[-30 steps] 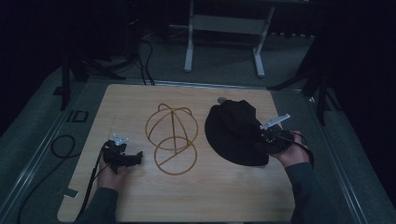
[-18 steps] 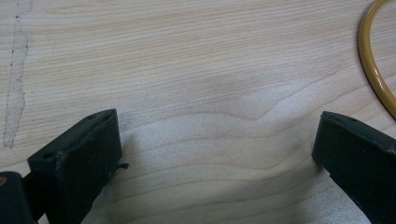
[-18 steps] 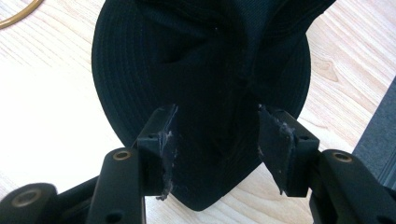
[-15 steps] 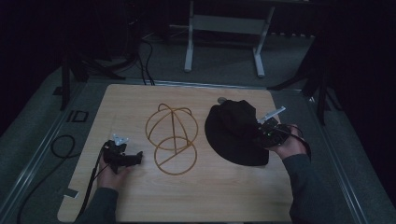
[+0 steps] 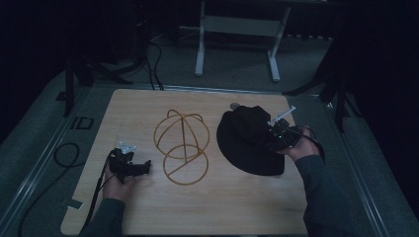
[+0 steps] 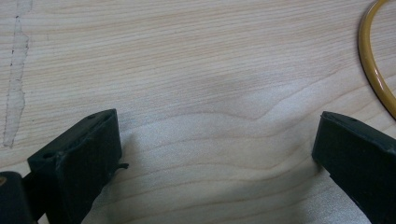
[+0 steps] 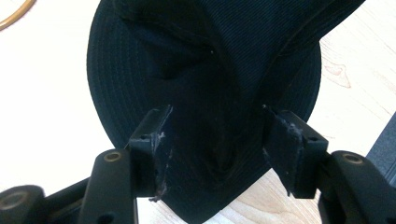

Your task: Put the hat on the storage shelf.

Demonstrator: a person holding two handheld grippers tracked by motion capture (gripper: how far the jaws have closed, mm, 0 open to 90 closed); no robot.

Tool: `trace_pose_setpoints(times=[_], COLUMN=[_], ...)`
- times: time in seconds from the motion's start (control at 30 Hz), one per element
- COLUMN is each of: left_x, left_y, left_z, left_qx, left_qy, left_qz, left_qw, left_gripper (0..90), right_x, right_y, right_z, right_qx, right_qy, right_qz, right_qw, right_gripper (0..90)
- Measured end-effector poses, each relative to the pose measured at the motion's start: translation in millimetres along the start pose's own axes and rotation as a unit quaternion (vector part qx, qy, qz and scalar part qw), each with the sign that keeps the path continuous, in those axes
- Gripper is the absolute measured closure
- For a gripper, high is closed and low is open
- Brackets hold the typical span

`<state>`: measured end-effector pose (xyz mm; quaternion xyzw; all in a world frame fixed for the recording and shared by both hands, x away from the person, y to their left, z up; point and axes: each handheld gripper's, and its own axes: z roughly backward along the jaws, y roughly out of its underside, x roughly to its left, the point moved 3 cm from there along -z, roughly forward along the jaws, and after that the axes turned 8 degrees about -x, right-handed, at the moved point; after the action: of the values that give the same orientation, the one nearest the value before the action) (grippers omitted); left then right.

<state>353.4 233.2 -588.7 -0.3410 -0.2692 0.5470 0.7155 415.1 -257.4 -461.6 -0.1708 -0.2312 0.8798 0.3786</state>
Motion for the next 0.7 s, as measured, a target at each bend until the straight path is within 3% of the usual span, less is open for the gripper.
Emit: trace_pose_setpoints(times=[0.47,0.7], left_x=[0.0,0.0], left_y=[0.0,0.0], left_z=[-0.1,0.0], left_qx=[0.0,0.0], left_qy=[0.0,0.0], left_qz=[0.0,0.0], left_qw=[1.0,1.0], left_gripper=[1.5,1.5], right_x=[-4.6,-7.8], right_y=[-8.6,-11.9], right_z=[-15.5,-25.2], right_qx=[0.032,0.05], right_qy=[-0.01,-0.015], right_qz=[-0.015,-0.022], right_qw=[0.9993,0.9984], right_gripper=[26.7,25.7])
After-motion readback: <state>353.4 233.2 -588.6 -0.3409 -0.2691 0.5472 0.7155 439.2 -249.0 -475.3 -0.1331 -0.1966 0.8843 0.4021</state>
